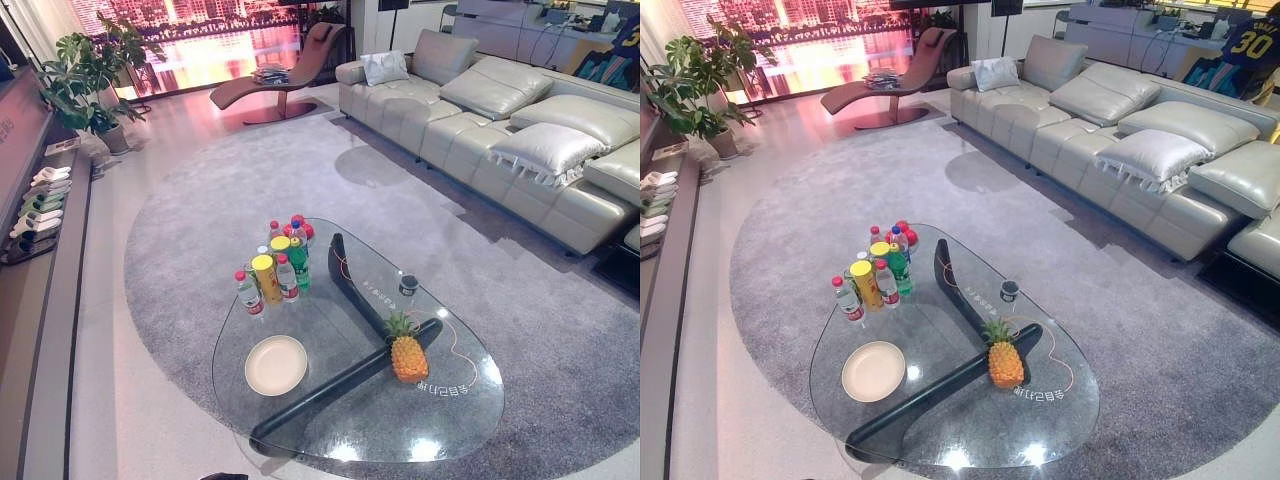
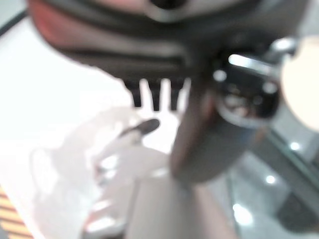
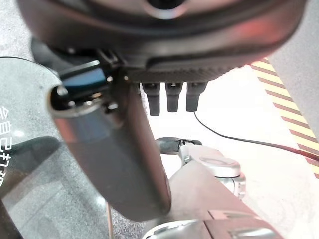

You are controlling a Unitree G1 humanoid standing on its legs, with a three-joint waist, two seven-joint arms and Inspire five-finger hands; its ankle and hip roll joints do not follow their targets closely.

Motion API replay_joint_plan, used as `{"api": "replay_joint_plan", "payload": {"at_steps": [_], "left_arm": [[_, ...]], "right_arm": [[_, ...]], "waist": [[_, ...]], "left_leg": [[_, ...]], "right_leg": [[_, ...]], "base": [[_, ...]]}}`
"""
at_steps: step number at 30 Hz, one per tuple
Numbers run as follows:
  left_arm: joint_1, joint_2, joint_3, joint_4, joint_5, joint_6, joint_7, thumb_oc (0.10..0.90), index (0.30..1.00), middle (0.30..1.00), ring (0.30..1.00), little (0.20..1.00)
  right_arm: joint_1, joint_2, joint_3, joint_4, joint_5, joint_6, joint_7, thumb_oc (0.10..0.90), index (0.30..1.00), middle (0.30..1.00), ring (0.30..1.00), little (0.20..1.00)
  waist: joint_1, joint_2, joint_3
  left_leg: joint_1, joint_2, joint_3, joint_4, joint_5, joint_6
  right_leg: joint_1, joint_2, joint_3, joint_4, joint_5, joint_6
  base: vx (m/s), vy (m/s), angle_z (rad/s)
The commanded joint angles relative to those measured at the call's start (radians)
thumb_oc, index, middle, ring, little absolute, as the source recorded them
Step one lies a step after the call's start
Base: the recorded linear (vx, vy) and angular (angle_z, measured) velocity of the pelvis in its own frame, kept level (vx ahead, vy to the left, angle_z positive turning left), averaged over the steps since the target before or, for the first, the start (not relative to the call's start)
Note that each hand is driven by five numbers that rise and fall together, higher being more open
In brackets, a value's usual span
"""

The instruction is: Pick up the fruit to the plate

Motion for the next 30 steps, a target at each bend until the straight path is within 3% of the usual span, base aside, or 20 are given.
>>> {"api": "replay_joint_plan", "payload": {"at_steps": [1,6,11,17,22,25,30], "left_arm": [[-0.048,-0.012,-0.003,0.058,-0.010,-0.005,-0.016,0.800,0.900,0.900,0.900,0.900],[-0.051,-0.018,-0.024,0.027,-0.066,0.007,-0.012,0.800,0.900,0.900,0.900,0.900],[-0.115,-0.020,-0.038,0.008,-0.132,0.004,-0.011,0.800,0.900,0.900,0.900,0.900],[-0.175,-0.004,-0.050,-0.017,-0.266,-0.004,-0.055,0.800,0.900,0.900,0.900,0.900],[-0.224,0.004,-0.062,-0.045,-0.402,-0.011,-0.083,0.800,0.900,0.900,0.900,0.900],[-0.264,0.018,-0.031,-0.065,-0.495,-0.020,-0.048,0.800,0.900,0.900,0.900,0.900],[-0.327,0.049,0.024,-0.082,-0.612,-0.043,-0.010,0.800,0.900,0.900,0.900,0.900]], "right_arm": [[-0.060,0.005,-0.002,0.038,-0.032,0.002,-0.005,0.800,0.900,0.900,0.900,0.900],[-0.067,-0.001,0.015,0.028,-0.031,0.011,-0.009,0.800,0.900,0.900,0.900,0.900],[-0.144,-0.012,0.039,0.025,0.012,0.015,-0.018,0.800,0.900,0.900,0.900,0.900],[-0.205,-0.045,0.049,-0.022,0.049,0.005,-0.017,0.800,0.900,0.900,0.900,0.900],[-0.243,-0.077,0.037,-0.074,0.130,-0.047,-0.072,0.800,0.900,0.900,0.900,0.900],[-0.277,-0.097,0.009,-0.101,0.174,-0.098,-0.095,0.800,0.900,0.900,0.900,0.900],[-0.324,-0.110,-0.003,-0.132,0.231,-0.174,-0.131,0.800,0.900,0.900,0.900,0.900]], "waist": [[0.010,-0.013,0.058],[0.009,-0.006,0.120],[0.010,0.005,0.243],[0.007,0.005,0.332],[0.021,-0.003,0.383],[0.024,-0.015,0.426],[0.018,-0.020,0.458]], "left_leg": [[0.020,0.028,0.000,0.006,-0.044,0.014],[-0.053,0.018,-0.014,0.006,-0.030,0.023],[-0.196,-0.012,-0.054,0.006,0.001,0.038],[-0.297,-0.027,-0.070,0.006,0.029,0.040],[-0.346,-0.046,-0.090,0.011,0.045,0.038],[-0.439,-0.048,-0.103,0.106,0.025,0.036],[-0.524,-0.062,-0.109,0.164,0.010,0.042]], "right_leg": [[-0.039,-0.054,-0.004,0.004,0.038,0.013],[-0.113,-0.047,0.009,0.004,0.056,0.009],[-0.248,-0.029,0.038,0.004,0.094,-0.005],[-0.342,-0.011,0.044,0.004,0.119,-0.015],[-0.392,-0.015,0.036,0.008,0.130,-0.023],[-0.463,-0.030,0.047,0.068,0.118,-0.028],[-0.556,-0.042,0.073,0.141,0.100,-0.021]], "base": [[0.03,-0.010,0.00],[-0.04,-0.003,-0.05],[-0.20,-0.002,-0.02],[-0.12,0.008,0.03],[-0.07,0.011,-0.01],[-0.10,-0.021,-0.02],[-0.11,-0.028,0.04]]}}
